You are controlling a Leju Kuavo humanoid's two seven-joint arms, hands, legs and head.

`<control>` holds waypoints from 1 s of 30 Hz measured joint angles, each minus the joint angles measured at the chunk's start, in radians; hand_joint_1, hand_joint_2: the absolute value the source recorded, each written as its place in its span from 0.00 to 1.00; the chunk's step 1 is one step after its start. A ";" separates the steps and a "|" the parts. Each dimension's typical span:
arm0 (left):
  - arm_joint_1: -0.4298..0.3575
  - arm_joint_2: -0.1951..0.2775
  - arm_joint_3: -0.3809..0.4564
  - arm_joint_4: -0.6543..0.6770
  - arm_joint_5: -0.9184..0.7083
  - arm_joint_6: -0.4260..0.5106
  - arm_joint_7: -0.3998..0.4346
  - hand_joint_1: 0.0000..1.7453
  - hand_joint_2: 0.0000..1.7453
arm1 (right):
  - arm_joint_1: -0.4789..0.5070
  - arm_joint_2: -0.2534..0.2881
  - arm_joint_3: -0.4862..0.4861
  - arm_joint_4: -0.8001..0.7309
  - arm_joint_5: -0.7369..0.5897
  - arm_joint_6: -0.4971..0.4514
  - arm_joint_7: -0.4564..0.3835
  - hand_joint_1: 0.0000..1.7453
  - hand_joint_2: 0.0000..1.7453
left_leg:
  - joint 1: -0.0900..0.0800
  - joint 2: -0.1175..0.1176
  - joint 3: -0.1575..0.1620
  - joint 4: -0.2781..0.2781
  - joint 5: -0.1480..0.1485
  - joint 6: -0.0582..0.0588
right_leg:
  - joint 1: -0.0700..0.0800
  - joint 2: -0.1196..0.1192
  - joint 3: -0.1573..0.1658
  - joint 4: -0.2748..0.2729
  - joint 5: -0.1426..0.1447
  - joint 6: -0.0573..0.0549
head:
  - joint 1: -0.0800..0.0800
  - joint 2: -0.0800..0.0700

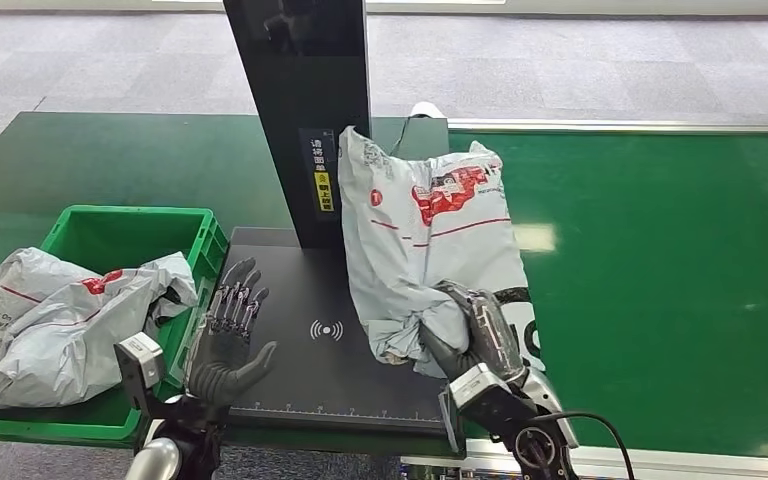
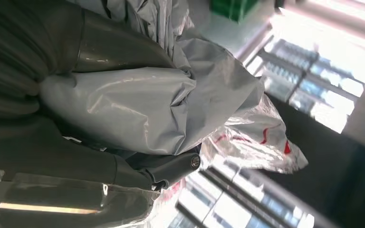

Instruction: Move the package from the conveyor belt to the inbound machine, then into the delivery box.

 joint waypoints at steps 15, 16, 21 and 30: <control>-0.032 0.019 -0.021 0.055 0.017 -0.009 -0.011 0.00 1.00 | -0.115 -0.084 0.266 0.294 0.064 0.227 0.034 1.00 1.00 | 0.000 0.000 0.001 0.000 0.000 0.000 | 0.000 0.000 0.000 0.000 0.000 0.000 | 0.000 0.000; -0.033 0.019 -0.022 0.057 0.018 -0.007 -0.011 0.00 1.00 | -0.128 -0.083 0.278 0.317 0.068 0.221 0.046 1.00 1.00 | 0.000 0.000 0.001 0.000 0.000 0.000 | 0.000 0.000 0.001 0.000 0.000 0.000 | 0.000 0.000; -0.036 0.019 -0.024 0.059 0.018 0.002 -0.010 0.00 1.00 | -0.188 -0.069 0.313 0.413 0.058 0.185 0.062 1.00 1.00 | 0.000 0.000 0.002 0.000 0.000 0.000 | 0.000 0.000 0.001 0.000 0.000 0.000 | 0.000 0.000; -0.048 0.018 -0.026 0.068 0.018 0.003 -0.011 0.00 1.00 | -0.184 -0.067 0.288 0.411 -0.063 0.188 0.003 0.00 1.00 | 0.000 0.000 0.002 0.000 0.000 0.000 | 0.000 0.000 0.001 0.000 0.000 0.000 | 0.000 0.000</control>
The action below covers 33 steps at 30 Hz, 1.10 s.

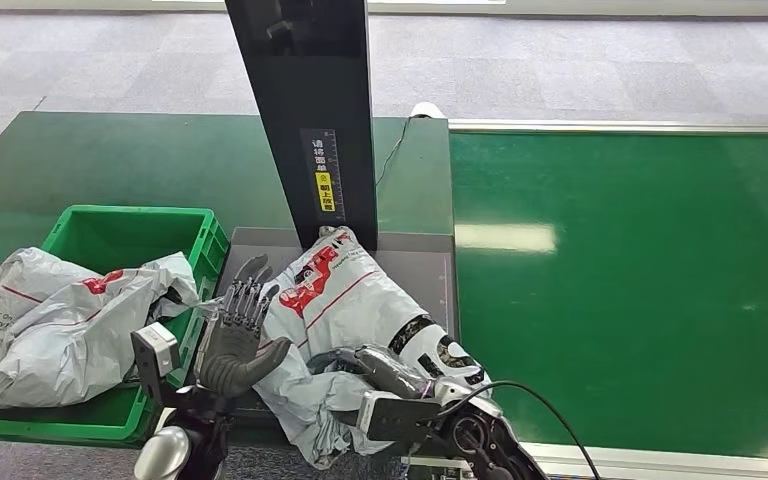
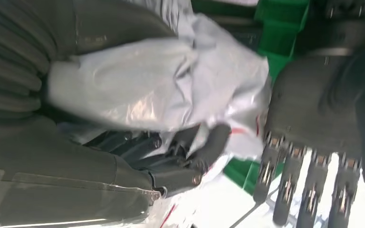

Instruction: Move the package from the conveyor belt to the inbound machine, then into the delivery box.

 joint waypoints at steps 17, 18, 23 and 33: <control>0.009 -0.014 0.005 -0.031 -0.115 0.165 -0.050 0.00 1.00 | 0.106 0.017 -0.158 -0.150 -0.178 -0.074 -0.017 0.00 1.00 | 0.000 0.000 -0.001 0.000 0.000 0.000 | 0.000 0.000 0.000 0.000 0.000 0.000 | 0.000 0.000; 0.010 -0.016 0.004 -0.038 -0.119 0.174 -0.062 0.00 1.00 | 0.118 0.020 -0.175 -0.170 -0.206 -0.073 -0.021 0.00 1.00 | 0.000 0.000 -0.001 0.000 0.000 0.000 | 0.000 0.000 0.000 0.000 0.000 0.000 | 0.000 0.000; 0.012 -0.019 0.002 -0.069 -0.144 0.201 -0.104 0.00 1.00 | 0.155 0.031 -0.235 -0.236 -0.289 -0.054 -0.022 0.00 1.00 | 0.000 0.000 -0.001 0.000 0.000 0.000 | 0.000 0.000 -0.001 0.000 0.000 0.000 | 0.000 0.000; 0.016 0.028 -0.127 -0.091 -0.491 0.120 -0.120 0.00 1.00 | 0.178 0.042 -0.290 -0.276 -0.331 -0.035 -0.020 0.00 1.00 | 0.000 0.000 -0.001 0.000 0.000 0.000 | 0.000 0.000 -0.001 0.000 0.000 0.000 | 0.000 0.000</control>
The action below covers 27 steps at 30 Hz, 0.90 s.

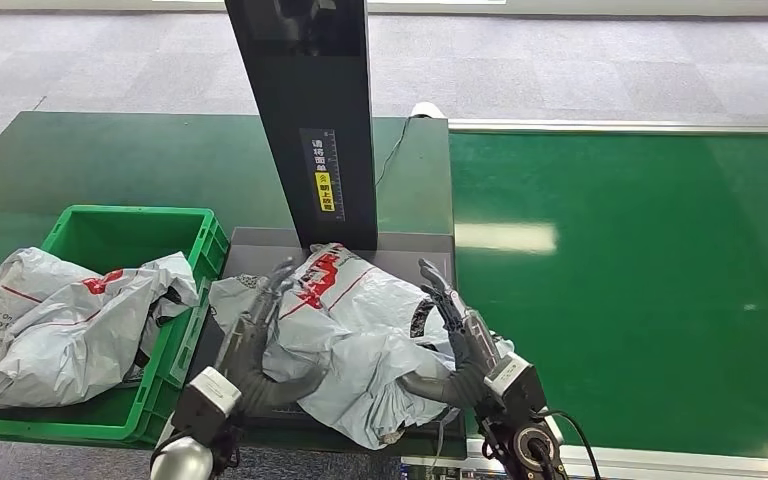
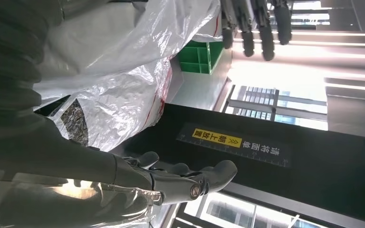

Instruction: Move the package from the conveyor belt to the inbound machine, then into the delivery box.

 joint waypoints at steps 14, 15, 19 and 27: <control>-0.130 0.094 -0.298 0.239 -0.358 -0.096 0.156 0.00 1.00 | -0.010 0.010 -0.018 -0.002 0.032 -0.004 0.034 0.00 1.00 | 0.000 0.000 0.000 0.000 0.000 0.000 | 0.000 0.000 0.000 0.000 0.000 0.000 | 0.000 0.000; -0.138 0.097 -0.309 0.253 -0.363 -0.095 0.159 0.00 1.00 | -0.009 0.011 -0.019 -0.003 0.034 -0.005 0.036 0.00 1.00 | 0.000 0.000 0.000 0.000 0.000 0.000 | 0.000 0.000 0.000 0.000 0.000 0.000 | 0.000 0.000; -0.161 0.105 -0.335 0.288 -0.368 -0.087 0.166 0.00 1.00 | -0.009 0.016 -0.021 -0.006 0.040 -0.006 0.039 0.00 1.00 | 0.000 0.000 0.000 0.000 0.000 0.000 | 0.000 0.000 0.001 0.000 0.000 0.000 | 0.000 0.000; -0.174 0.112 -0.348 0.300 -0.368 -0.078 0.167 0.00 1.00 | -0.005 0.025 -0.029 -0.014 0.048 -0.006 0.045 0.00 1.00 | 0.000 0.000 0.001 0.000 0.000 0.000 | 0.000 0.000 0.001 0.000 0.000 0.000 | 0.000 0.000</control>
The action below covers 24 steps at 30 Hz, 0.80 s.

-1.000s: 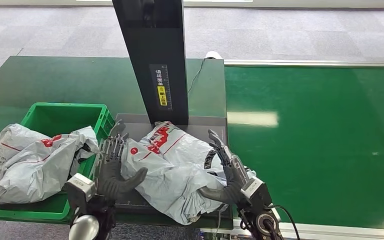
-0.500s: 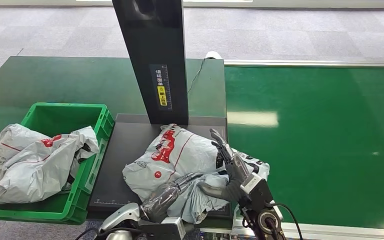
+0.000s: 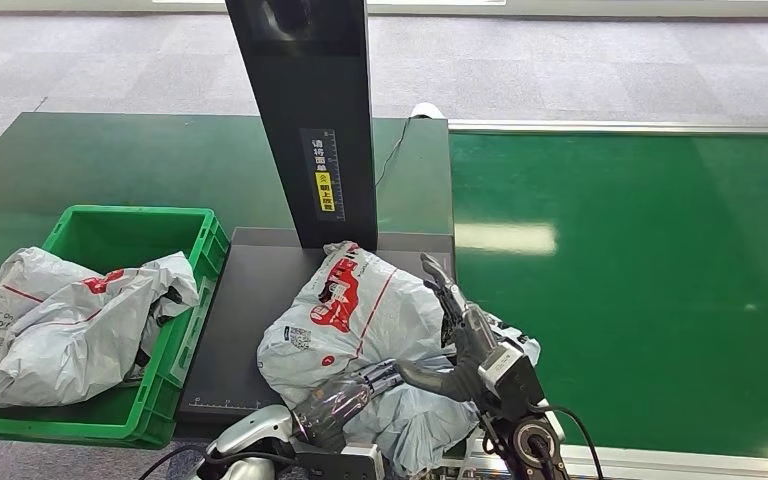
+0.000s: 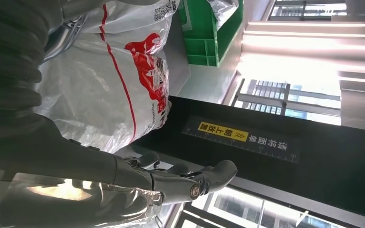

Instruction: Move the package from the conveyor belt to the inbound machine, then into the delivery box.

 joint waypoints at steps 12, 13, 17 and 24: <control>0.004 -0.004 0.036 -0.074 0.141 0.152 -0.131 0.97 1.00 | 0.020 0.008 -0.013 -0.033 0.008 0.000 0.005 0.00 1.00 | 0.000 0.000 0.000 0.000 0.000 0.000 | 0.000 0.000 0.000 0.000 0.000 0.000 | 0.000 0.000; 0.004 -0.006 0.042 -0.088 0.150 0.158 -0.137 0.99 1.00 | 0.021 0.009 -0.015 -0.037 0.008 0.000 0.005 0.00 1.00 | 0.000 0.000 0.000 0.000 0.000 0.000 | 0.000 0.000 0.000 0.000 0.000 0.000 | 0.000 0.000; 0.004 -0.013 0.061 -0.122 0.160 0.194 -0.161 1.00 1.00 | 0.025 0.009 -0.020 -0.047 0.010 0.000 0.006 0.00 1.00 | 0.000 0.000 0.000 0.000 0.000 0.000 | 0.000 0.000 0.000 0.000 0.000 0.000 | 0.000 0.000; 0.009 -0.015 0.082 -0.144 0.177 0.225 -0.181 1.00 1.00 | 0.028 0.009 -0.025 -0.050 0.012 0.000 0.006 0.00 1.00 | 0.000 0.000 0.000 0.000 0.000 0.000 | 0.000 0.000 0.000 0.000 0.000 0.000 | 0.000 0.000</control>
